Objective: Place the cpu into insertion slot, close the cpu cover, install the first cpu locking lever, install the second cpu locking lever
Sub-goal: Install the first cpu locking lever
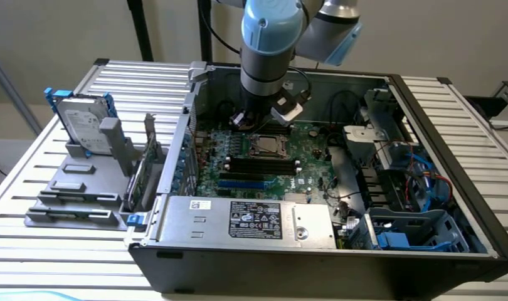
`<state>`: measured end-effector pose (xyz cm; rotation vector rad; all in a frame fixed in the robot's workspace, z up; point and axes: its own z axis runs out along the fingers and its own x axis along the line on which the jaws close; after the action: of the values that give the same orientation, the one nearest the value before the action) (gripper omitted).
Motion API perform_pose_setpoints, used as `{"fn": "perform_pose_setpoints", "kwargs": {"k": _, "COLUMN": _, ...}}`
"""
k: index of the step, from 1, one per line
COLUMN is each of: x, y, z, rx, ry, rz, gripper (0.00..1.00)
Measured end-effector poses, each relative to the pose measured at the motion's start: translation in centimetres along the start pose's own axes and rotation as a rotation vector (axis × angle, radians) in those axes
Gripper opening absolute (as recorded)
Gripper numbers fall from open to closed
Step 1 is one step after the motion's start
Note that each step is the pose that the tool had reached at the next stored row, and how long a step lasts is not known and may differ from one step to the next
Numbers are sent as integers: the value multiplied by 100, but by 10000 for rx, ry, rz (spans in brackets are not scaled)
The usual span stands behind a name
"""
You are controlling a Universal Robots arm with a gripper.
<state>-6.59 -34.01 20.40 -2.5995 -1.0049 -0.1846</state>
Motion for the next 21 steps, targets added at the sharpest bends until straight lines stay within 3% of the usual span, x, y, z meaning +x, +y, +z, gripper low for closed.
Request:
{"fn": "perform_pose_setpoints", "kwargs": {"k": 16, "x": 44, "y": 16, "z": 31, "rx": -112, "ry": -121, "rz": -29, "gripper": 11}}
{"fn": "perform_pose_setpoints", "kwargs": {"k": 21, "x": 56, "y": 26, "z": 30, "rx": -152, "ry": -228, "rz": -29, "gripper": 11}}
